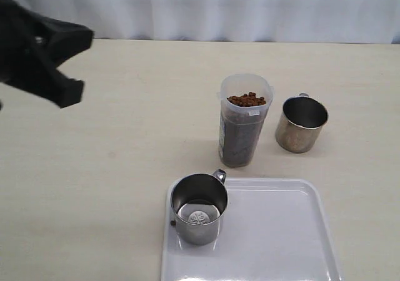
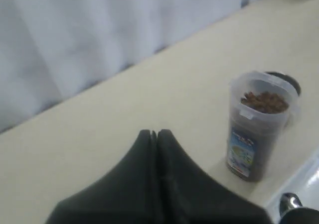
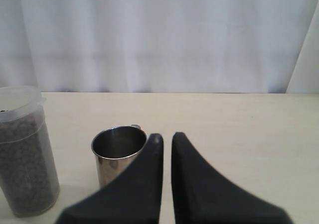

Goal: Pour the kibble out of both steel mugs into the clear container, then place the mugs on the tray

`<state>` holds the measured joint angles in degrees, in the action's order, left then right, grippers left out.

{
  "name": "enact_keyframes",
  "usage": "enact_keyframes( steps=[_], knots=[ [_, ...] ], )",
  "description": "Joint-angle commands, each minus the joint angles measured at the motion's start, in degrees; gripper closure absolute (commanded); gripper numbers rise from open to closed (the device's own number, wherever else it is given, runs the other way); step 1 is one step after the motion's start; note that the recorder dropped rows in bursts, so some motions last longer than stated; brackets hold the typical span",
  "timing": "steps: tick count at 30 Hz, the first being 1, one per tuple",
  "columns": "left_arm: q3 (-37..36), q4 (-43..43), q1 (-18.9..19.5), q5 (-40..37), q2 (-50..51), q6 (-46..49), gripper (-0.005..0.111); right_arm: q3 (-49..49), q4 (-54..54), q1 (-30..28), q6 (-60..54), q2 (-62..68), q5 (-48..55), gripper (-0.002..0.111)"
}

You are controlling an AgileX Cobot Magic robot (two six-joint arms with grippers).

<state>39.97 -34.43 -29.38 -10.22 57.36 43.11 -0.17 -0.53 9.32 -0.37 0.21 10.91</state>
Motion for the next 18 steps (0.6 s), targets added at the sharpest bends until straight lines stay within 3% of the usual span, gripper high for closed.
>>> enact_keyframes(
  steps=[1,5,10,18],
  knots=[
    [-12.95,-1.7,0.05,13.21,-15.68,-1.61,0.107,0.17,0.15,0.17,-0.03,-0.21,0.07,0.104],
    [-23.04,-3.82,0.05,19.01,-28.74,-1.61,0.107,0.17,0.15,0.17,-0.03,-0.21,0.07,0.104],
    [-31.49,-3.97,0.05,20.16,-41.57,-0.23,0.107,0.17,0.15,0.17,-0.03,-0.21,0.07,0.104],
    [-37.41,-3.82,0.05,15.67,-49.36,2.04,0.107,0.17,0.15,0.17,-0.03,-0.21,0.07,0.104]
  ],
)
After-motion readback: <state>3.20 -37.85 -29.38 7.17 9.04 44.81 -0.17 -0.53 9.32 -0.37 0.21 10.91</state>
